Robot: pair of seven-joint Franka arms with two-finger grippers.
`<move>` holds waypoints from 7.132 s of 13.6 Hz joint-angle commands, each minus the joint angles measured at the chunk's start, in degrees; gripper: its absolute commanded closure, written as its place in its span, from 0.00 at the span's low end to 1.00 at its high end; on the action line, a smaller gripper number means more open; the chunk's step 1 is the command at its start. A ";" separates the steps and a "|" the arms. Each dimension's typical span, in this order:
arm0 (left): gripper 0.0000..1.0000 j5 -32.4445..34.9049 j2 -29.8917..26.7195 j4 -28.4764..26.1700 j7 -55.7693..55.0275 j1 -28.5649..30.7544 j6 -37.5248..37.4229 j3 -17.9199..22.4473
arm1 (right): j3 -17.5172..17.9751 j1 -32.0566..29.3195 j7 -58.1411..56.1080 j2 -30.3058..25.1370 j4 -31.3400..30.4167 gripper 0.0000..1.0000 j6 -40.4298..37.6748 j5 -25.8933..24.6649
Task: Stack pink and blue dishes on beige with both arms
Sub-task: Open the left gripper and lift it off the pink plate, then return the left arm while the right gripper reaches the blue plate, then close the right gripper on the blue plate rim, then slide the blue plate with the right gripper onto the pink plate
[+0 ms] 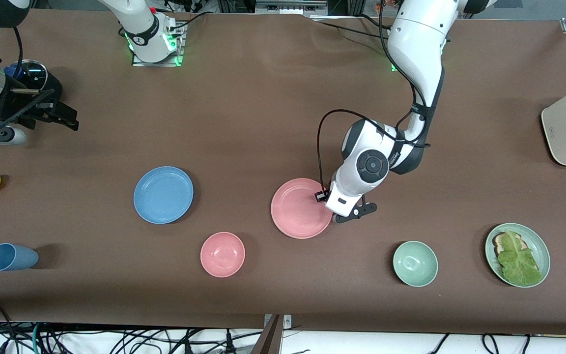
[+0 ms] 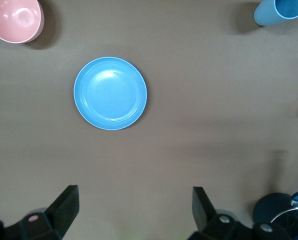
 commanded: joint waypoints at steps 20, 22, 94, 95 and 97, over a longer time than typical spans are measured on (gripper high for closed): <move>0.00 3.70 -5.40 10.07 29.30 15.99 -27.93 1.06 | 0.50 0.47 0.36 0.78 0.33 0.00 6.38 -0.39; 0.00 3.79 -6.54 10.16 34.15 18.01 -29.96 1.41 | 0.41 0.21 0.36 2.97 0.33 0.00 6.47 -0.39; 0.00 19.43 -35.20 10.07 38.03 38.24 -48.43 -13.70 | 7.36 26.22 42.19 45.34 18.79 1.00 37.67 7.43; 0.00 19.43 -35.11 10.07 38.03 38.41 -48.43 -13.70 | 7.36 26.22 42.19 45.78 18.96 1.00 37.85 7.52; 0.00 19.34 -35.02 10.16 38.12 38.59 -48.34 -13.70 | 7.36 26.14 42.11 46.05 19.23 1.00 39.51 7.52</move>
